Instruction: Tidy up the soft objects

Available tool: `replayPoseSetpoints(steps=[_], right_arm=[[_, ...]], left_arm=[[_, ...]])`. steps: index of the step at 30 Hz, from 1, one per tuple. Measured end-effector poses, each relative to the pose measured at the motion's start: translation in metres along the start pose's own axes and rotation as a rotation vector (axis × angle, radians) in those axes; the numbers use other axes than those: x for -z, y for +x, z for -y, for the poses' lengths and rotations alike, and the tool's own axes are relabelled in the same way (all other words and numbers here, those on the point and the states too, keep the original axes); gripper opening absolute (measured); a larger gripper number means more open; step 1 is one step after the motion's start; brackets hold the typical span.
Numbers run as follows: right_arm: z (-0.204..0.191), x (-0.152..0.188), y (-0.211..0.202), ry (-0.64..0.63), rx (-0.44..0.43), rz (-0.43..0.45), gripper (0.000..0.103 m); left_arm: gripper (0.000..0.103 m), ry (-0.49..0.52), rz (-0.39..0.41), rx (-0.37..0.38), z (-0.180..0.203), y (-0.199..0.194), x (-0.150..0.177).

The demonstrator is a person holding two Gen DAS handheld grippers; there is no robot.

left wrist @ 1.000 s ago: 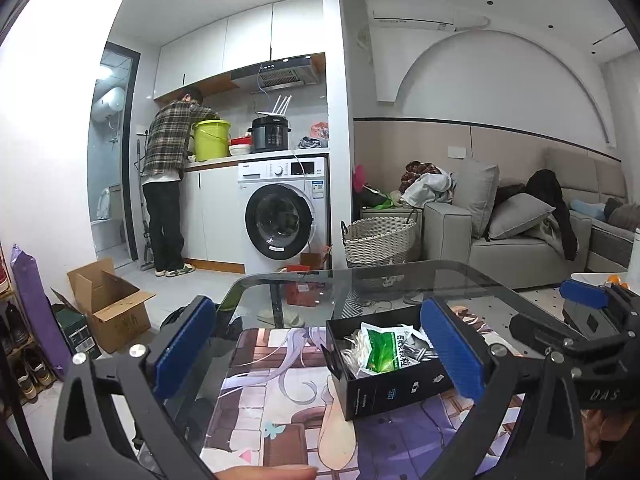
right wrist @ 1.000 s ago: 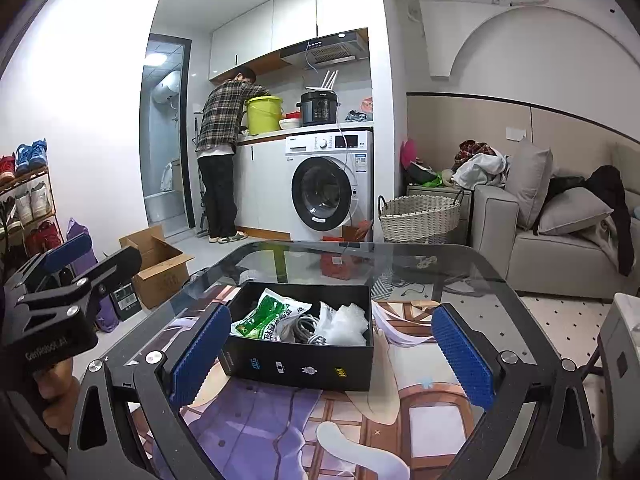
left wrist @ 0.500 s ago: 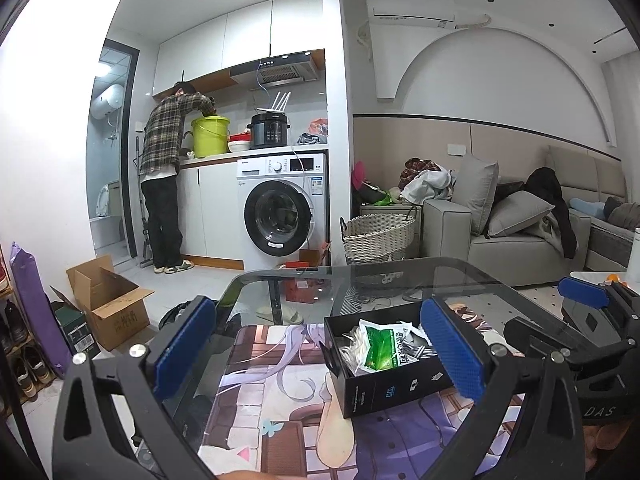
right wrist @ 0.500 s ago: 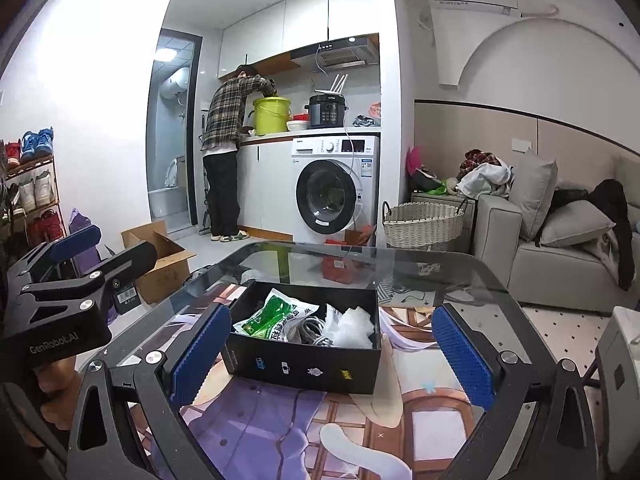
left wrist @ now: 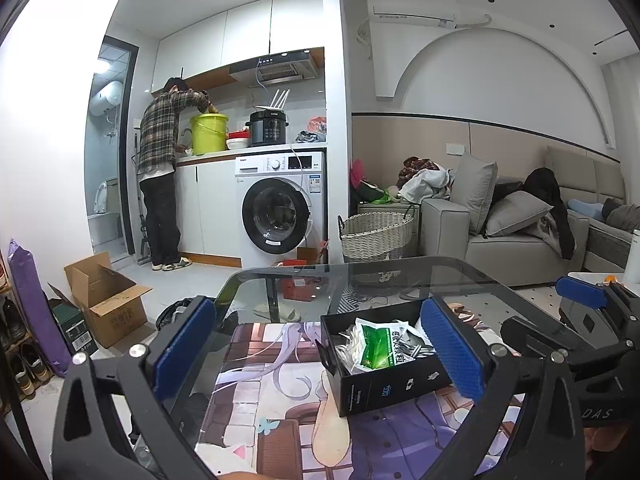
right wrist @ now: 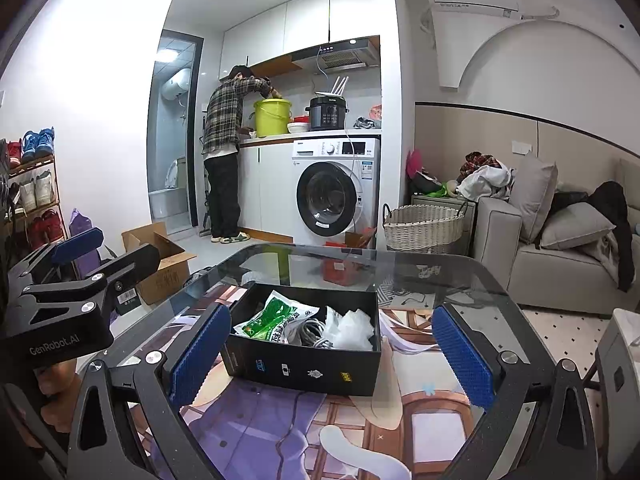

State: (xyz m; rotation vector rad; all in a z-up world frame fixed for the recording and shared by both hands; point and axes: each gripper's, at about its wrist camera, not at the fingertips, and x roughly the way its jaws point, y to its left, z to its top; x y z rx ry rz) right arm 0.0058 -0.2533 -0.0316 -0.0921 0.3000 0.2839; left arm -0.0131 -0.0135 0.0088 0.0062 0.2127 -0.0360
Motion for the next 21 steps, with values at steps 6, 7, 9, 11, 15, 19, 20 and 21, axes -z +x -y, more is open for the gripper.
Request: replayPoseSetpoints(steps=[6, 7, 9, 11, 15, 19, 20, 21], right_arm=[[0.0020, 0.0002, -0.0012, -0.001, -0.004, 0.001, 0.102], [0.0027, 0.0006, -0.0008, -0.001, -0.006, -0.002, 0.102], [0.0041, 0.0012, -0.0008, -0.002, -0.010, -0.005, 0.102], [0.0049, 0.0012, -0.0007, -0.003, -0.009, -0.006, 0.102], [0.0070, 0.0022, 0.0001, 0.002, -0.011, -0.008, 0.102], [0.0076, 0.0021, 0.0009, -0.001, -0.013, -0.010, 0.102], [0.0076, 0.0022, 0.0008, 0.000, -0.011, -0.010, 0.102], [0.0079, 0.0022, 0.0006, 0.002, -0.012, -0.009, 0.102]], left_arm=[[0.103, -0.001, 0.000, 0.002, 0.0000, 0.0000, -0.0002], [0.103, 0.001, 0.000, 0.003, 0.0009, 0.0000, -0.0001], [0.103, 0.000, -0.001, 0.003, 0.0014, 0.0001, 0.0000], [0.103, -0.002, -0.002, 0.006, 0.0019, 0.0009, 0.0000], [0.103, -0.005, -0.012, 0.007, 0.0034, 0.0032, 0.0002], [0.103, -0.009, -0.022, 0.011, 0.0033, 0.0046, 0.0007], [0.103, -0.008, -0.023, 0.008, 0.0034, 0.0046, 0.0008], [0.103, -0.008, -0.023, 0.006, 0.0037, 0.0047, 0.0006]])
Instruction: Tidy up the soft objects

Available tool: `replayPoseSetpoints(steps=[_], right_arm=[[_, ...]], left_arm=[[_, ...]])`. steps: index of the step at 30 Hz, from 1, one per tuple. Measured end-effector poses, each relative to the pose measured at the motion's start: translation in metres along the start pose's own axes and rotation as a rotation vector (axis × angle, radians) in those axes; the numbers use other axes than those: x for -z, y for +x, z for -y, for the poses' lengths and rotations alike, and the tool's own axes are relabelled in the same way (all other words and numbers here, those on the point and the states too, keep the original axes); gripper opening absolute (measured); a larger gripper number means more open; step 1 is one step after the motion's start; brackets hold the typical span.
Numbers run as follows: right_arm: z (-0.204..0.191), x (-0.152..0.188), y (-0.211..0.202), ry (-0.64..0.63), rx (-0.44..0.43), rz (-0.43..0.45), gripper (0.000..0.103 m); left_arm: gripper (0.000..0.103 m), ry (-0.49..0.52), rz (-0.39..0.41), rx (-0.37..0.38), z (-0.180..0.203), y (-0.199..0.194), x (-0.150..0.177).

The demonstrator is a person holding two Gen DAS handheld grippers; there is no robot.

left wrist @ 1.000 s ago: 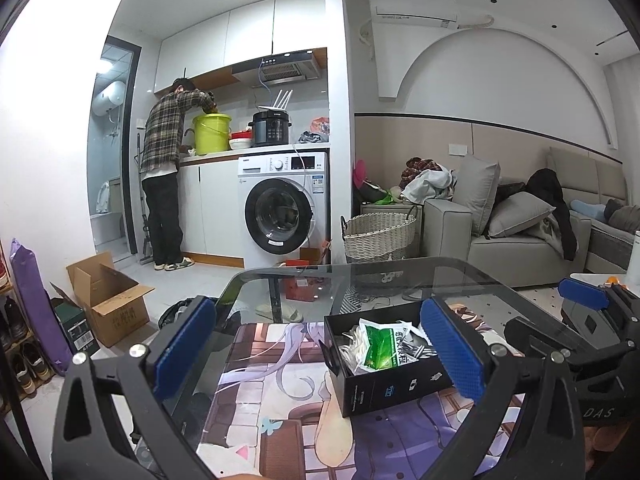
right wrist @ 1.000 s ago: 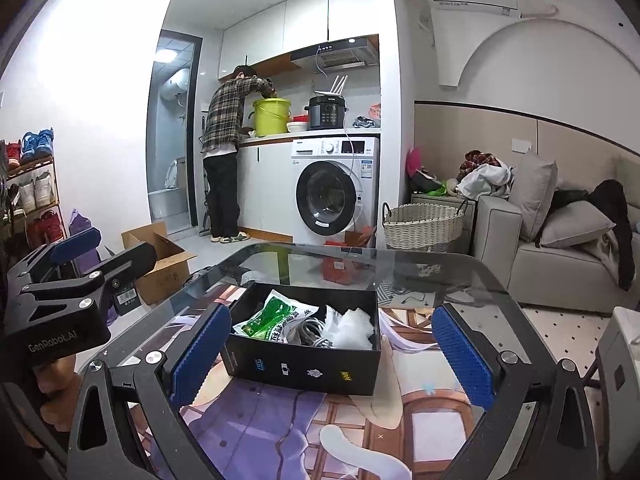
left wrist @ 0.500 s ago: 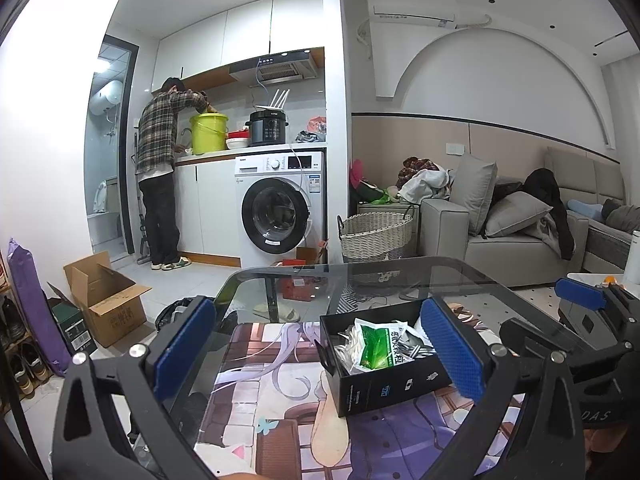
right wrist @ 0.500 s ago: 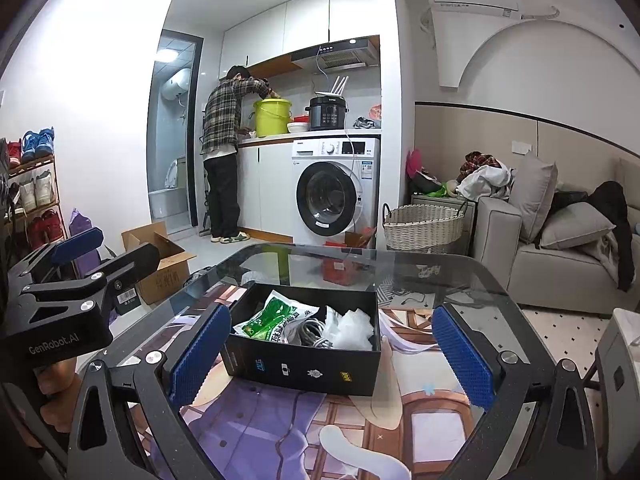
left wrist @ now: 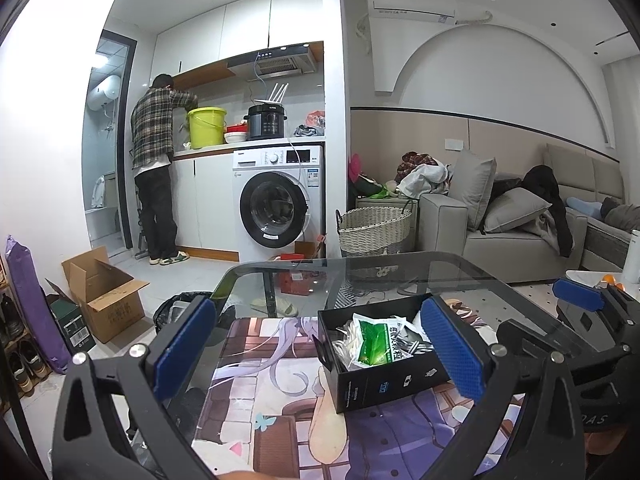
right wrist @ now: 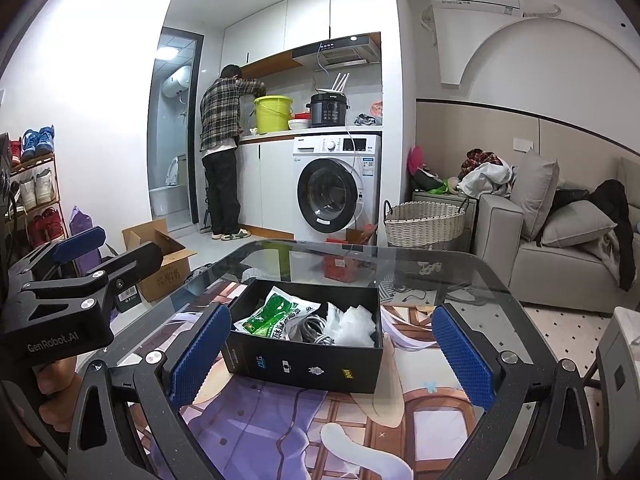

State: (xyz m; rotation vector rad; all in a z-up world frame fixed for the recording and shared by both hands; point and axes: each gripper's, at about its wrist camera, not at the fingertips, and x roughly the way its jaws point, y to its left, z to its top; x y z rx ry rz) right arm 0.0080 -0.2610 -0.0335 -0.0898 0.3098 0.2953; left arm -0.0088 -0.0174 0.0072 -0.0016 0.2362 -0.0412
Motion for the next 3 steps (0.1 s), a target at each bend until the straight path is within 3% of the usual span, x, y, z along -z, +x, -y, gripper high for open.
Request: replayPoseSetpoints(steps=[3], right_arm=[[0.0000, 0.0000, 0.0003, -0.004, 0.002, 0.001, 0.102]], left_arm=[[0.103, -0.004, -0.010, -0.002, 0.0000, 0.0014, -0.0002]])
